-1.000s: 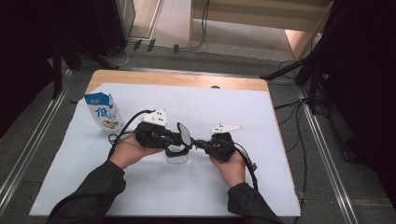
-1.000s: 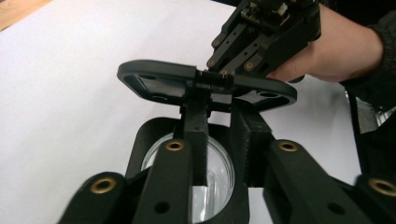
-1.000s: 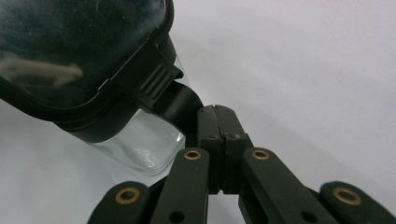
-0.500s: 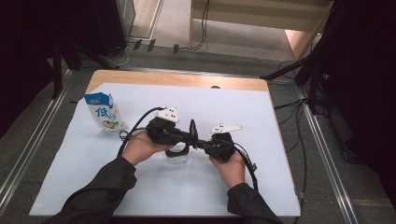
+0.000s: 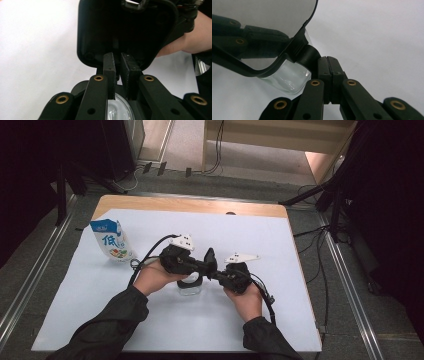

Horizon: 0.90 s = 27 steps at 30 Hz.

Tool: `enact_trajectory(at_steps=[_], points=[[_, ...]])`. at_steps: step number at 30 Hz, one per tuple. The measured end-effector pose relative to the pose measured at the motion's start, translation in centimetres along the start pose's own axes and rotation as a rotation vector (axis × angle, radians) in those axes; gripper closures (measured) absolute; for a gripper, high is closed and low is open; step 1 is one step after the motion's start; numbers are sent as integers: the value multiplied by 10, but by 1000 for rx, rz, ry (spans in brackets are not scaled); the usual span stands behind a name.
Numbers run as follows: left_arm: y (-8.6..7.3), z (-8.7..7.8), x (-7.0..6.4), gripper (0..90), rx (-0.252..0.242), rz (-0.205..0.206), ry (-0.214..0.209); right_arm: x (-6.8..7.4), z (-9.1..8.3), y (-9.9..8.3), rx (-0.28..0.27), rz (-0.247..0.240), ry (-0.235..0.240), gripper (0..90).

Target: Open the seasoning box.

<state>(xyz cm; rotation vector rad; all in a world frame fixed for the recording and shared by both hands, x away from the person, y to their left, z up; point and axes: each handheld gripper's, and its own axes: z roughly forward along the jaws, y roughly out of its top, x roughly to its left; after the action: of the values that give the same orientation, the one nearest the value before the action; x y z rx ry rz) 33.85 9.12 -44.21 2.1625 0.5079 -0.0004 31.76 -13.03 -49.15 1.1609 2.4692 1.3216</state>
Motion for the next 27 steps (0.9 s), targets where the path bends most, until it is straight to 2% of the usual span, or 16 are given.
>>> enact_trajectory(at_steps=[3,5,8,9,10,12,15,16,19,21,23,27], points=[[-1,-1,2,791,12,-20,-11,1,-2,0,-2,-9,4,900],[-2,-3,3,714,15,-45,-24,1,-3,0,1,-24,-10,898],[-4,-8,4,607,16,-54,-14,-1,-7,0,-8,-22,-15,882],[-5,-11,4,607,13,-54,-12,-2,-9,0,-12,-21,-12,868],[-7,-17,4,546,5,-51,4,-4,-14,-1,-22,-20,-14,830],[-10,-24,6,499,-15,-68,-8,-6,-19,-2,-32,-11,-5,773],[-13,-30,6,461,-29,-83,-10,-7,-24,-4,-47,-12,-5,736],[-17,-36,6,442,-27,-90,-5,-8,-29,-5,-55,-18,-11,678],[-23,-44,6,419,-25,-90,2,-9,-35,-7,-63,-21,-21,611],[-25,-46,7,404,-16,-88,10,-11,-37,-11,-65,-33,-26,593],[-33,-53,7,393,-28,-110,26,-13,-39,-15,-63,-50,-36,578],[-42,-60,8,368,-7,-131,15,-16,-43,-19,-60,-59,-37,577]])
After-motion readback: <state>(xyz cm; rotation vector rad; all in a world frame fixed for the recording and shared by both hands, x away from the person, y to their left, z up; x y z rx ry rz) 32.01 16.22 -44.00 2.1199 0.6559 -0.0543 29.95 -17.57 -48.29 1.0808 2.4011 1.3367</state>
